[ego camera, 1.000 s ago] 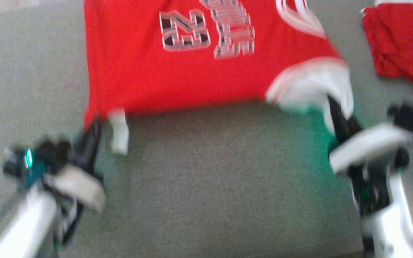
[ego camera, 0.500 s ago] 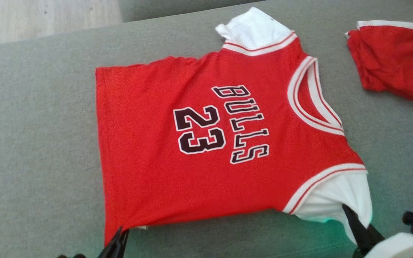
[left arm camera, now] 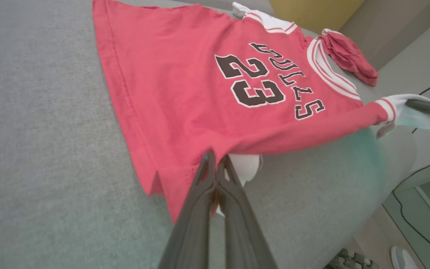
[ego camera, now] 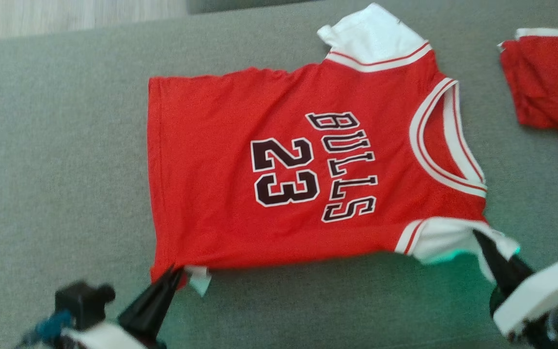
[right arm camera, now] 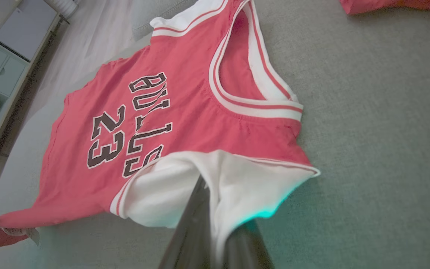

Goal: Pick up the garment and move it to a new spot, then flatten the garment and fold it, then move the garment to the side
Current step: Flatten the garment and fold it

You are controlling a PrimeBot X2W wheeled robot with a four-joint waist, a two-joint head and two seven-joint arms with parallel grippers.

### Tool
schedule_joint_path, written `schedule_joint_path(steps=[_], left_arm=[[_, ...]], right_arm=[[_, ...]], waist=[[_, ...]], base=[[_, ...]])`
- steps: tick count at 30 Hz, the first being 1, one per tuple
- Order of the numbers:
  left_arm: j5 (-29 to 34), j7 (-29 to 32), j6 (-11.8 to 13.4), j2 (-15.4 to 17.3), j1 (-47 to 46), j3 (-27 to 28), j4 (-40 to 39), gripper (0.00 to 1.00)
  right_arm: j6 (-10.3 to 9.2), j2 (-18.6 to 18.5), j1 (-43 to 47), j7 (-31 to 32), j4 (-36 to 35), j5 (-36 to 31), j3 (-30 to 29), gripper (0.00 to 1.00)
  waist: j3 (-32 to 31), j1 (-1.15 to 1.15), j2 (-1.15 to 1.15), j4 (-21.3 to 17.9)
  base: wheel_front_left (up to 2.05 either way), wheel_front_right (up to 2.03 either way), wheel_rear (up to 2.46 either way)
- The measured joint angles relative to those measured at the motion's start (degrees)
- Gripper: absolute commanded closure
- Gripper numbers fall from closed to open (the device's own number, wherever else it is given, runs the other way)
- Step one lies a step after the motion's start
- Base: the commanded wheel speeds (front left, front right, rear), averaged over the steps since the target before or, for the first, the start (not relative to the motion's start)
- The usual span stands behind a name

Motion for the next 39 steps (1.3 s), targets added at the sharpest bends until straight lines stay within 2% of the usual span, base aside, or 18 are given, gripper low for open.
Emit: schedule_joint_path(steps=[5, 7, 11, 17, 18, 19, 20, 24, 31, 35, 39], left_arm=[[-1.18, 3.36, -2.18, -0.09, -6.66, -0.19, 2.52, 1.0], [-1.92, 6.16, -3.59, -0.12, -11.16, -0.23, 4.86, 1.0], [-1.93, 8.91, -4.7, -0.19, -16.13, -0.62, 7.65, 1.0], [-1.23, 11.04, -6.9, -2.48, -24.74, -2.79, 12.25, 1.0], [-1.02, 11.41, -7.0, -2.77, -25.63, -3.25, 12.87, 0.97], [-0.92, 11.51, -6.97, -3.32, -26.33, -3.53, 13.79, 0.62], [-0.91, 11.51, -6.94, -3.66, -26.59, -3.64, 14.47, 0.0], [-0.78, 10.09, -6.15, -3.91, -26.21, -3.44, 16.01, 0.0], [-2.67, 4.8, 1.1, -2.52, -16.4, 2.24, 9.43, 0.0], [-4.1, 4.76, 2.71, -2.72, -10.78, 1.93, 7.7, 0.0], [-4.11, 4.67, 2.68, -3.54, -11.91, 1.76, 8.05, 0.0]], right_arm=[[0.0, -0.18, -6.65, 3.67, 0.45, -0.62, -0.58, 1.0], [0.0, -0.67, -12.27, 6.48, 2.7, -0.96, -0.71, 1.0], [0.0, -1.24, -16.73, 8.68, 5.86, -1.4, -0.7, 1.0], [0.0, -3.7, -23.08, 8.84, 10.67, -4.71, 0.67, 1.0], [0.0, -4.1, -23.69, 8.48, 11.2, -5.02, 1.24, 0.63], [0.0, -4.52, -23.95, 7.83, 11.36, -5.45, 2.01, 0.09], [0.0, -4.66, -24.02, 6.95, 11.48, -5.79, 2.48, 0.0], [0.0, -6.08, -23.82, 3.77, 11.15, -7.53, 3.45, 0.0], [0.0, -14.7, -17.59, 0.08, 5.06, -15.24, 4.28, 0.0], [0.0, -14.6, -14.03, 1.07, 5.43, -15.67, 5.09, 0.0], [0.0, -14.59, -14.45, 2.42, 7.43, -16.71, 5.28, 0.0]], waist=[[2.47, 0.01, 0.0, 0.74], [4.23, 0.01, 0.0, 1.19], [5.67, 0.01, 0.0, 1.74], [7.05, 0.01, 0.0, 2.71], [7.09, 0.01, 0.0, 2.79], [7.11, 0.0, 0.0, 2.83], [7.1, 0.0, 0.0, 2.78], [6.59, 0.0, 0.0, 2.24], [6.6, -0.02, 0.0, 0.43], [8.24, -0.01, 0.0, 0.54], [10.01, -0.01, 0.0, 1.02]], base=[[0.0, 0.0, 0.0], [0.0, 0.0, 0.0], [0.0, 0.0, 0.0], [0.0, 0.0, 0.0], [0.0, 0.0, 0.0], [0.0, 0.0, 0.0], [0.0, 0.0, 0.0], [0.0, 0.0, 0.0], [0.0, 0.0, 0.0], [0.0, 0.0, 0.0], [0.0, 0.0, 0.0]])
